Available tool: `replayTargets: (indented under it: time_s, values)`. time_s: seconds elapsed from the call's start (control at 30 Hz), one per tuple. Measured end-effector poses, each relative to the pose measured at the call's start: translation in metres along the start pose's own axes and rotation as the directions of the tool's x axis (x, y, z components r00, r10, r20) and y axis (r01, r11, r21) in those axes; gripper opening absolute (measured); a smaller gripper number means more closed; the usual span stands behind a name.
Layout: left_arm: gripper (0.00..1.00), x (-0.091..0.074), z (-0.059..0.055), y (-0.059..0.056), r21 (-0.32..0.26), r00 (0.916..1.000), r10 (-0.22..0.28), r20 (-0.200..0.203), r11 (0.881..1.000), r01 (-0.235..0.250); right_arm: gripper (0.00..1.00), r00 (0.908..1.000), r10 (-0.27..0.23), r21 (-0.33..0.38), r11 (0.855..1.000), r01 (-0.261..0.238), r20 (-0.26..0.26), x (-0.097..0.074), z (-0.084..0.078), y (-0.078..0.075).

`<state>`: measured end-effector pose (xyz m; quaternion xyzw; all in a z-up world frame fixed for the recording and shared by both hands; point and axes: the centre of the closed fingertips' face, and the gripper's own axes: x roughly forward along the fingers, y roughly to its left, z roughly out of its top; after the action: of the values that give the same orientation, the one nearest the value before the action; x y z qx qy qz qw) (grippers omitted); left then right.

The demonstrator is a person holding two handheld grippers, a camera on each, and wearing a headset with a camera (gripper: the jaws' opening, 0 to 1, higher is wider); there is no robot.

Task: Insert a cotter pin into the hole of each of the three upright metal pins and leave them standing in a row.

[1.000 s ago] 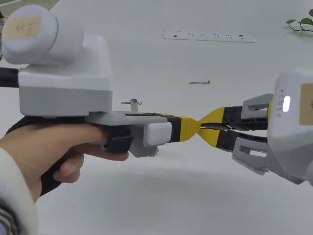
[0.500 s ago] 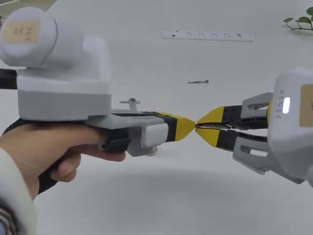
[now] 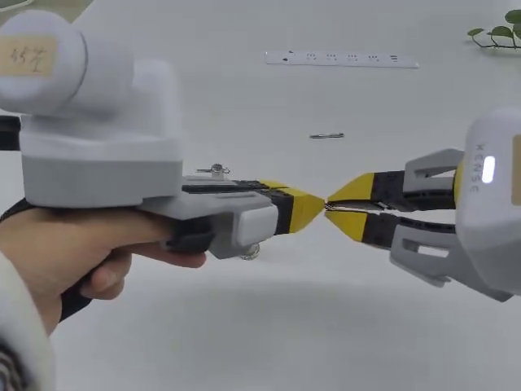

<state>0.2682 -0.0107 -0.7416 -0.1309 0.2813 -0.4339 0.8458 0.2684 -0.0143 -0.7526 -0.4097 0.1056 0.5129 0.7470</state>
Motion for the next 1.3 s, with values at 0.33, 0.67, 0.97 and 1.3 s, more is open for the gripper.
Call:
replayTargets:
  time_s: [0.33,0.67,0.97,1.3]
  values:
    - [0.01,-0.005,0.002,0.0,0.034,0.9999,-0.013,0.002,0.999,0.013,0.14,0.9973,0.03,0.195,0.98,-0.043,0.066,-0.004,-0.002,-0.002]
    - [0.01,-0.018,-0.006,-0.01,0.211,0.9957,-0.085,-0.039,0.973,0.091,0.28,0.9627,0.177,0.448,0.857,-0.253,0.204,-0.008,-0.004,0.013]
    - [0.01,-0.023,-0.006,-0.023,0.328,0.9879,-0.15,-0.042,0.932,0.155,0.26,0.9109,0.299,0.452,0.796,-0.402,0.285,-0.013,0.003,0.031]
    - [0.01,-0.026,-0.006,-0.029,0.359,0.9764,-0.207,-0.062,0.908,0.215,0.16,0.8869,0.346,0.42,0.787,-0.452,0.307,-0.013,0.009,0.036]
